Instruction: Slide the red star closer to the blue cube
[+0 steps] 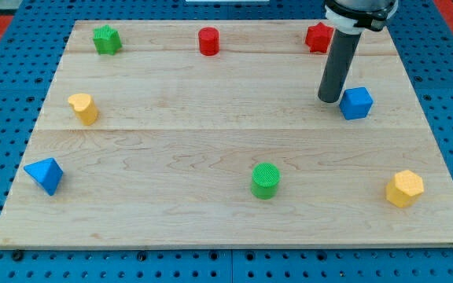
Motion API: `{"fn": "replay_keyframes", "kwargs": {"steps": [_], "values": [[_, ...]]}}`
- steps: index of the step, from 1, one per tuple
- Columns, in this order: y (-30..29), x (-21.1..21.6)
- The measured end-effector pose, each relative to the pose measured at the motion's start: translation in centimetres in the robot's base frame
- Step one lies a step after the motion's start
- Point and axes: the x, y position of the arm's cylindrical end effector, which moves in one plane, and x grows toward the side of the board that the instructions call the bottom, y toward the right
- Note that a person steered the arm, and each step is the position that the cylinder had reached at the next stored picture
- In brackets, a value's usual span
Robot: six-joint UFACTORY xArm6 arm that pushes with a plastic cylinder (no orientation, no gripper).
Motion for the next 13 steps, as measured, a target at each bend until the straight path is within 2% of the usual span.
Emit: {"fn": "replay_keyframes", "kwargs": {"steps": [3,5,6,7,8,9,10,11,12,13], "values": [[0.1,-0.9],[1.1,-4.1],[-1.7,-4.3],[-1.4,-4.8],[5.3,-4.7],[7.9,-8.6],[10.7,-15.0],[5.7,-18.5],[0.8,-19.1],[0.8,-15.5]]}}
